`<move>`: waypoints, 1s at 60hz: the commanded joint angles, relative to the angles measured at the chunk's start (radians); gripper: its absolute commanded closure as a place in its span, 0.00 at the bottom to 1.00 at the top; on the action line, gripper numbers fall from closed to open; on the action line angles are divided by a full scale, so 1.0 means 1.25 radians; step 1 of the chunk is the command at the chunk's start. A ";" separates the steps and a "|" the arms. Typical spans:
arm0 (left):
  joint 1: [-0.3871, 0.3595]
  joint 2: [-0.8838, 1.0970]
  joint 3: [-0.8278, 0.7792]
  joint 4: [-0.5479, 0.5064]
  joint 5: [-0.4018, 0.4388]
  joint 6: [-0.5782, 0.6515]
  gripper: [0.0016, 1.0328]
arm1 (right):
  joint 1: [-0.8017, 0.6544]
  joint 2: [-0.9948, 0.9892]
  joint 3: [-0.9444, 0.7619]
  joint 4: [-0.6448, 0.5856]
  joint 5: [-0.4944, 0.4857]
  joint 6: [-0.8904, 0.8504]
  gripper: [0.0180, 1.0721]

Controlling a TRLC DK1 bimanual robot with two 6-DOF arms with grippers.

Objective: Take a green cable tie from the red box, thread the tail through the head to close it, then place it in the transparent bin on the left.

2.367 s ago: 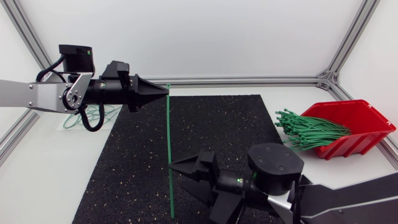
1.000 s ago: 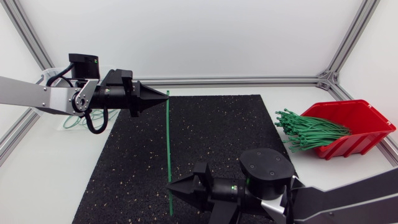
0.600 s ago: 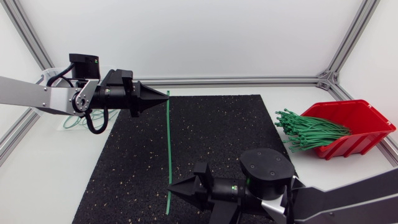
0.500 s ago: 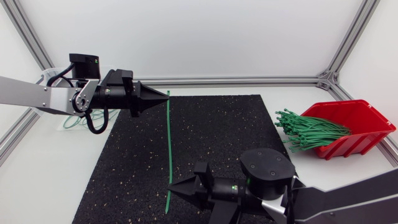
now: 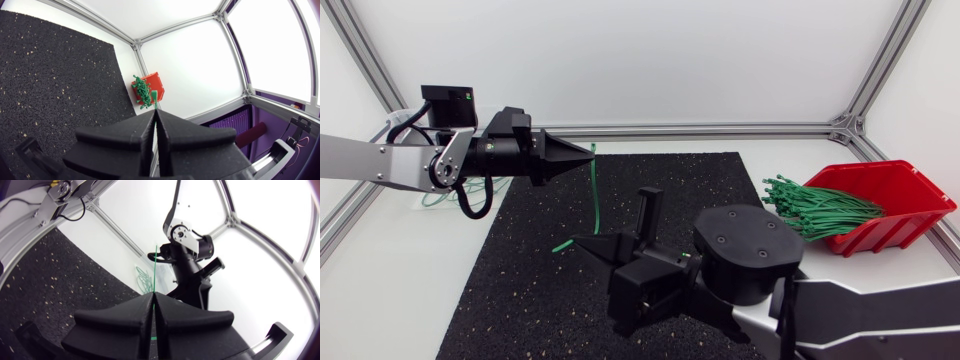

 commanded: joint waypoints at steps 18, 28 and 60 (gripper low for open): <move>-0.045 -0.124 -0.104 0.075 -0.023 0.013 0.97 | 0.002 -0.170 0.127 -0.410 -0.011 0.486 0.95; -0.078 -0.187 -0.133 0.085 -0.047 0.014 0.97 | -0.020 -0.239 0.211 -0.667 -0.105 0.698 0.95; -0.155 -0.256 -0.174 0.107 -0.109 0.025 0.97 | -0.153 -0.341 0.350 -0.937 -0.365 1.101 0.95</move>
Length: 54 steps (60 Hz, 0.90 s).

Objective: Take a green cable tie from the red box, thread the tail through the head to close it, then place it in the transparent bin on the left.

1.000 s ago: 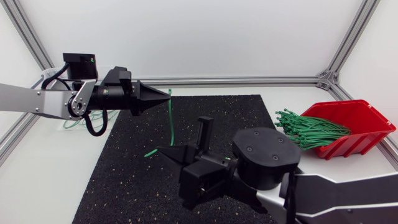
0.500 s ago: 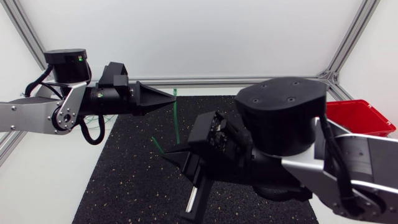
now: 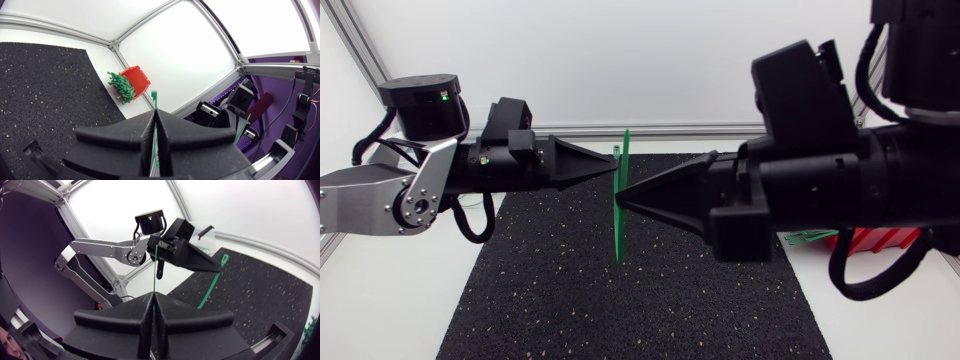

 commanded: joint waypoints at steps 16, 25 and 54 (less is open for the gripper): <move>-0.024 -0.078 -0.058 0.026 -0.027 0.028 0.97 | -0.044 0.098 0.103 -0.160 -0.249 0.260 0.95; -0.035 -0.102 -0.076 0.043 -0.043 0.038 0.97 | -0.122 0.151 0.145 -0.228 -0.393 0.337 0.95; -0.088 -0.149 -0.135 0.138 -0.124 0.030 0.97 | -0.141 0.243 0.234 -0.299 -0.561 0.482 0.95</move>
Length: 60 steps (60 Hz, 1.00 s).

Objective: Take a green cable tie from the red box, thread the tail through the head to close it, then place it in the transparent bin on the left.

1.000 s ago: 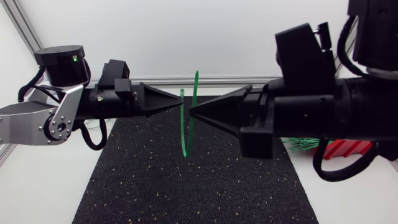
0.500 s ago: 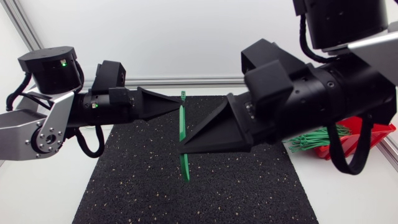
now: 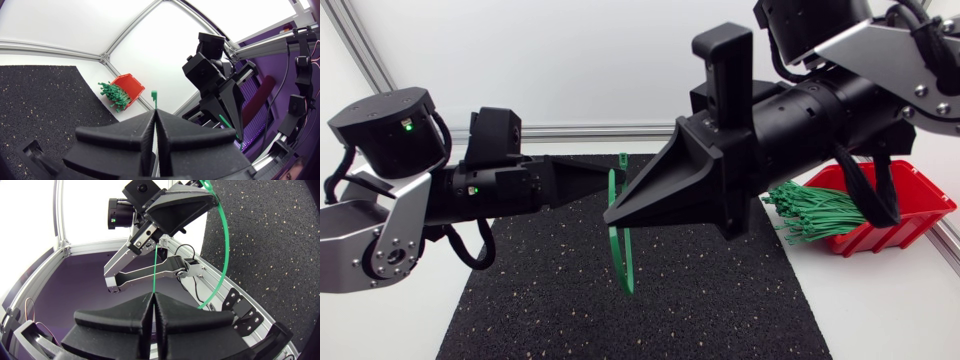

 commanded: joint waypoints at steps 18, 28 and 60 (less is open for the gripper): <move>-0.018 -0.114 -0.047 0.036 -0.034 -0.010 0.97 | 0.019 0.014 0.029 0.017 -0.020 0.103 0.95; -0.040 -0.155 -0.071 0.038 -0.046 -0.004 0.97 | 0.027 0.010 0.033 0.009 -0.021 0.111 0.95; -0.051 -0.227 -0.116 0.043 -0.062 0.014 0.97 | 0.016 0.002 0.036 0.009 -0.027 0.114 0.95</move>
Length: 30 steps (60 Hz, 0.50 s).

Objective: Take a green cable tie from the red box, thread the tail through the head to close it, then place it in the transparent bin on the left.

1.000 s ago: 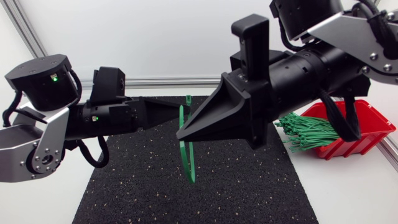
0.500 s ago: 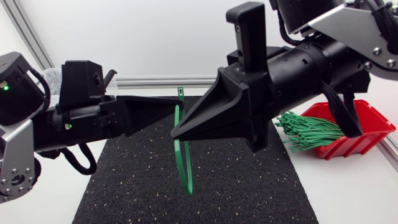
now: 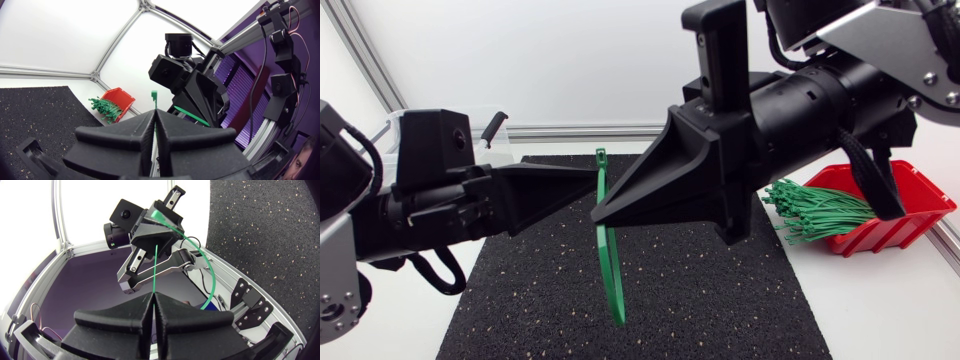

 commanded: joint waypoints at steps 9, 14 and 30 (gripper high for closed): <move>-0.012 -0.018 -0.026 0.016 -0.016 0.027 0.97 | -0.026 0.005 0.001 0.020 -0.016 0.023 0.95; -0.013 -0.003 -0.017 0.017 -0.021 0.027 0.97 | -0.030 0.011 -0.004 0.036 -0.017 0.022 0.95; -0.017 0.030 -0.006 0.022 -0.025 0.026 0.97 | -0.025 0.004 -0.023 0.110 0.013 0.044 0.95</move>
